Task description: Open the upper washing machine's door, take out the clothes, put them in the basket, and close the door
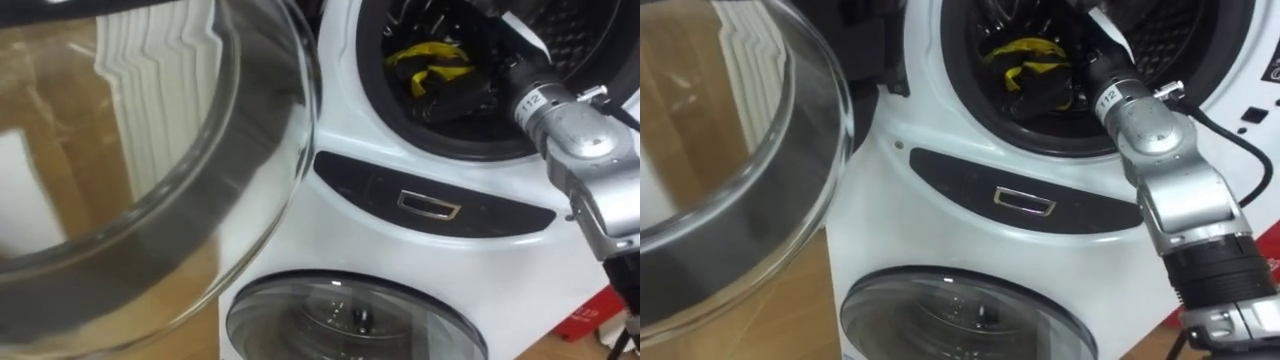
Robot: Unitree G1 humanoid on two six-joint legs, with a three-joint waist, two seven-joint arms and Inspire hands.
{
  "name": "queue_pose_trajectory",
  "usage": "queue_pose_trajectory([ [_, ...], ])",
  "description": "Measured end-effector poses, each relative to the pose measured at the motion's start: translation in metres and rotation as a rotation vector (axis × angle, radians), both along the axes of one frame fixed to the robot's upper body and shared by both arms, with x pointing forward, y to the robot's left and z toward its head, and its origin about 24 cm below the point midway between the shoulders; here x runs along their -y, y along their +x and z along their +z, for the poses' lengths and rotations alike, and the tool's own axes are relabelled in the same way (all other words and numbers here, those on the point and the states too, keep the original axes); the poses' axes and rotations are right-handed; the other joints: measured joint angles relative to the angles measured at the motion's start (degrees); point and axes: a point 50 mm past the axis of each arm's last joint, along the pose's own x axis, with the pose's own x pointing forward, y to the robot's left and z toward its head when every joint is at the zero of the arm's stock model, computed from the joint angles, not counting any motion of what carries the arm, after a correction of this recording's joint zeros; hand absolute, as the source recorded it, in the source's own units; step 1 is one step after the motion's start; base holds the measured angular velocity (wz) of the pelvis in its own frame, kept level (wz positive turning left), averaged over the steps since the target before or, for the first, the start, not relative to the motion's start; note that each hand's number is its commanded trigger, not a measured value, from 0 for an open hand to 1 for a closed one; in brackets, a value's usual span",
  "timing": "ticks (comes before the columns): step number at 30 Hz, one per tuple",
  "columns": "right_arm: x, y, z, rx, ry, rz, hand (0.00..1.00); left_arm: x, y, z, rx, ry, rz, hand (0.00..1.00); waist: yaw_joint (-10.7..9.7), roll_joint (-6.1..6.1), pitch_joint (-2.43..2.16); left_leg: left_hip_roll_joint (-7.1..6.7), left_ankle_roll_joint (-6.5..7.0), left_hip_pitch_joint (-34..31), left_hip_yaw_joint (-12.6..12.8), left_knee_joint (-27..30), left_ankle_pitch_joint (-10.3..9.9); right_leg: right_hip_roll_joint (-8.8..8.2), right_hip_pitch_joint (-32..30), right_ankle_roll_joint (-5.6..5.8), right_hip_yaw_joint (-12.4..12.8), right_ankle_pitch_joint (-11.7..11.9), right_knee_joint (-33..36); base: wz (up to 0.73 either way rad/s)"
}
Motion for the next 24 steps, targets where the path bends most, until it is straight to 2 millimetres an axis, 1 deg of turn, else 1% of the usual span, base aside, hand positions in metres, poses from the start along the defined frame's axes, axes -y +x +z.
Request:
queue_pose_trajectory([
  [1, 0.002, 0.0, 0.0, -0.005, -0.003, -0.003, 0.0, 0.001, 0.0, 0.0, -0.001, -0.003, -0.007, 0.0, -0.1, -0.19, -0.11, -0.01, 0.0, -0.2, -0.1, 0.1, 0.0, -0.05, -0.1, 0.0, -0.4, 0.0, 0.0, 0.06],
  [4, 0.007, 0.001, -0.001, -0.029, 0.02, 0.0, 0.0, 0.001, 0.001, 0.0, -0.002, -0.004, -0.012, 0.0, 0.0, -0.34, -0.16, -0.02, 0.0, -0.3, -0.1, 0.1, 0.0, -0.1, -0.1, 0.0, -1.3, 0.0, 0.0, 0.01],
  [5, 0.009, 0.002, -0.001, -0.041, 0.02, -0.003, 0.0, 0.001, 0.001, 0.0, -0.001, -0.003, -0.012, 0.0, 0.0, -0.45, -0.24, -0.02, 0.0, -0.3, 0.0, 0.1, 0.0, -0.1, -0.2, 0.0, -1.3, 0.0, 0.0, 0.0],
  [10, 0.017, 0.003, -0.001, -0.065, 0.004, -0.009, 0.0, -0.002, 0.006, 0.001, 0.026, 0.004, -0.005, 0.0, 0.0, -0.46, -0.25, 0.01, -0.01, -0.1, -0.1, 0.3, 0.0, -0.09, -0.2, -0.02, -1.2, 0.0, 0.1, 0.01],
  [15, 0.023, 0.003, 0.002, -0.075, -0.068, -0.008, 0.0, -0.002, 0.007, 0.002, 0.028, 0.001, -0.024, 0.0, -0.3, -0.57, -0.21, -0.06, 0.01, -0.2, -0.8, 0.3, 0.0, -0.16, 0.1, -0.01, -1.3, 0.0, 0.0, 0.08],
  [18, 0.03, 0.005, 0.008, -0.091, -0.085, -0.011, 0.0, -0.001, 0.007, 0.002, 0.029, -0.003, -0.018, 0.0, -0.3, -0.69, -0.22, -0.05, 0.01, 0.0, -1.0, 0.3, 0.0, -0.1, 0.4, -0.02, -1.3, 0.0, 0.0, 0.03],
  [20, 0.042, 0.01, 0.008, -0.129, -0.094, -0.065, 0.0, -0.002, 0.008, 0.002, 0.032, -0.002, -0.016, 0.0, -0.4, -0.82, -0.23, -0.07, 0.02, -0.1, -1.1, 0.3, 0.0, -0.14, 0.3, -0.01, -1.3, 0.0, 0.0, 0.02],
  [21, 0.044, 0.011, 0.007, -0.142, -0.099, -0.078, 0.0, -0.002, 0.009, 0.002, 0.037, -0.002, -0.017, 0.0, -0.5, -1.01, -0.36, -0.07, 0.02, -0.2, -1.2, 0.2, 0.0, -0.15, 0.3, -0.01, -1.3, 0.0, 0.0, 0.09],
  [23, 0.055, 0.012, 0.005, -0.179, -0.119, -0.105, 0.0, -0.003, 0.007, 0.002, 0.036, 0.001, -0.011, 0.0, -1.3, -1.02, -0.37, -0.09, 0.03, -0.5, -1.6, 0.3, 0.1, -0.14, 0.3, -0.02, -1.3, 0.0, 0.0, 0.16],
  [24, 0.057, 0.011, 0.006, -0.181, -0.123, -0.109, 0.0, -0.003, 0.007, 0.003, 0.038, 0.002, -0.008, 0.0, -1.5, -1.08, -0.41, -0.09, 0.05, -0.5, -1.8, 0.3, 0.1, -0.14, 0.3, -0.02, -1.3, 0.0, 0.0, 0.17],
])
